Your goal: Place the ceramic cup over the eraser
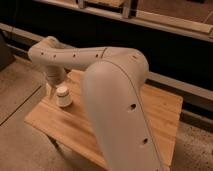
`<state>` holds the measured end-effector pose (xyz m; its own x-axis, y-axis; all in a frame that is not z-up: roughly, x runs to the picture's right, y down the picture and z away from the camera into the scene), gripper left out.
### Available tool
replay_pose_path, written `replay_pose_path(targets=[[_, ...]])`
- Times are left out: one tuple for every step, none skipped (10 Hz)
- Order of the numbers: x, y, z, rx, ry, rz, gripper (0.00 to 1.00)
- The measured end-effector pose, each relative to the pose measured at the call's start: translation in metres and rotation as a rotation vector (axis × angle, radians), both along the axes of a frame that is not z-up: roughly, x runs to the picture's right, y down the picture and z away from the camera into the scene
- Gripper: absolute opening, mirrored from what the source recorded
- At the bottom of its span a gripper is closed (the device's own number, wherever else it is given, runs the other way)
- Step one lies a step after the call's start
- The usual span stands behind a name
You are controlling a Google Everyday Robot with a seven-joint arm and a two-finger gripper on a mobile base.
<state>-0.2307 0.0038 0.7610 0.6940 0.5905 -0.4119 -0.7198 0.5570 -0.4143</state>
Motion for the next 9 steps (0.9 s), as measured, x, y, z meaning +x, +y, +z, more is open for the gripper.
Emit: replay_pose_path(targets=[[0.002,-0.002,-0.004,0.011,0.006,0.004,0.8],[0.003,-0.003,-0.007,0.018,0.009,0.007,0.8],[0.005,-0.004,-0.012,0.026,0.015,0.013,0.8],[0.009,-0.003,-0.019,0.031,0.025,0.019,0.8],[0.012,-0.001,-0.025,0.032,0.033,0.024,0.8],[0.015,0.002,-0.033,0.03,0.04,0.03,0.8],[0.019,0.008,-0.041,0.022,0.058,0.041,0.8],[0.025,0.011,-0.045,0.019,0.075,0.047,0.8],[0.032,0.015,-0.049,0.014,0.099,0.059,0.8]])
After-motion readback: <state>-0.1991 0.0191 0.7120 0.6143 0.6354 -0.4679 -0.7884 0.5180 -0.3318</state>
